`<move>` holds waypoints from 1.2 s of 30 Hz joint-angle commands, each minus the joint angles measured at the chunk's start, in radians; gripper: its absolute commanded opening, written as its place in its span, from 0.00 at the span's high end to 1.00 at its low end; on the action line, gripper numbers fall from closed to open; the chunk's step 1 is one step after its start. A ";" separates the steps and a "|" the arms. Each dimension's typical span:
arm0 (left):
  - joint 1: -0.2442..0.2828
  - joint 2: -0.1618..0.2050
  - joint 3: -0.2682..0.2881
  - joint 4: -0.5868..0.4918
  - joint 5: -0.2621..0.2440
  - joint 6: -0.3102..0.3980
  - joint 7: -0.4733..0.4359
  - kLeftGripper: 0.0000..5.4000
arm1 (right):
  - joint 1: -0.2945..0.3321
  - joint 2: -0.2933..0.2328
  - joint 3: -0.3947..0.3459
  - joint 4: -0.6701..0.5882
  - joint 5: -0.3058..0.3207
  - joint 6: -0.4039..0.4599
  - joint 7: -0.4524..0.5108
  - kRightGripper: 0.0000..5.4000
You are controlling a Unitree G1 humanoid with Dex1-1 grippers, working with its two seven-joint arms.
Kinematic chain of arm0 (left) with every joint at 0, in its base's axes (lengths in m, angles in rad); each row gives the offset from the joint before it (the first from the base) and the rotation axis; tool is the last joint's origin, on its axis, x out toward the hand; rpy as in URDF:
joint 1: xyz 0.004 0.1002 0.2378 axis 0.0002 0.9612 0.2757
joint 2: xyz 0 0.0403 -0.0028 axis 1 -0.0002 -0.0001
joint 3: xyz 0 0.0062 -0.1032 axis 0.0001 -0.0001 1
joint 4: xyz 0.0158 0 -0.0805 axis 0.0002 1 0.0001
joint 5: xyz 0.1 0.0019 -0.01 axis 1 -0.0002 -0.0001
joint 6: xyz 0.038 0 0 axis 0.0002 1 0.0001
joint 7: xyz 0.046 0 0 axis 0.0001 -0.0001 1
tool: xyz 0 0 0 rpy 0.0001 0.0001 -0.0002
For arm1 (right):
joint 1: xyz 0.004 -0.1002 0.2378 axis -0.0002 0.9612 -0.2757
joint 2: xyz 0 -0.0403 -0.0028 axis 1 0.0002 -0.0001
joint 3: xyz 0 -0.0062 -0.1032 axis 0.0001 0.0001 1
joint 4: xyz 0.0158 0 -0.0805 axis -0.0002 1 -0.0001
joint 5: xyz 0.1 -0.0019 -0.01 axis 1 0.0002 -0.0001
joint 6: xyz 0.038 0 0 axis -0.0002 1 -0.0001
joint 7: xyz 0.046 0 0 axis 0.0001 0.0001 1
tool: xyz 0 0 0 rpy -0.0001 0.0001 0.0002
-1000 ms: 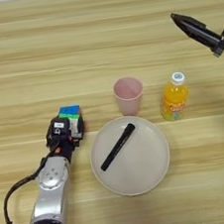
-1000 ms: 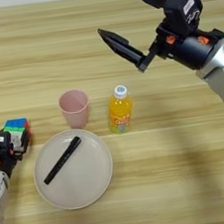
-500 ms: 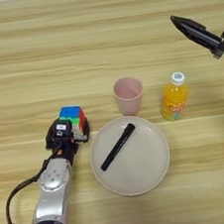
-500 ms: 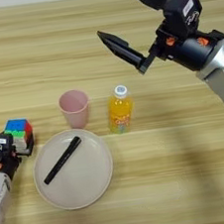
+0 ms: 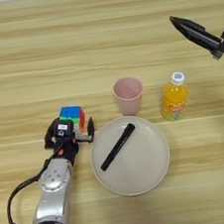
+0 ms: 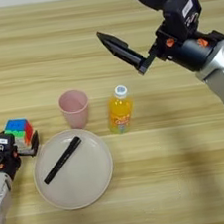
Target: Move the objects on the table
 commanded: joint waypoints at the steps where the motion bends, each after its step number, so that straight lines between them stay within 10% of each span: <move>1: 0.015 -0.005 0.001 -0.030 -0.017 -0.005 -0.015 0.00 | -0.002 0.004 0.001 -0.015 0.002 -0.007 -0.002 0.00; 23: 0.046 0.010 0.003 -0.273 0.001 -0.114 0.014 0.00 | 0.039 0.081 0.001 0.010 0.000 -0.028 -0.038 0.00; 36: -0.023 0.071 0.056 -0.372 0.017 -0.173 0.018 0.00 | 0.148 0.140 0.038 0.106 -0.057 -0.110 -0.029 0.00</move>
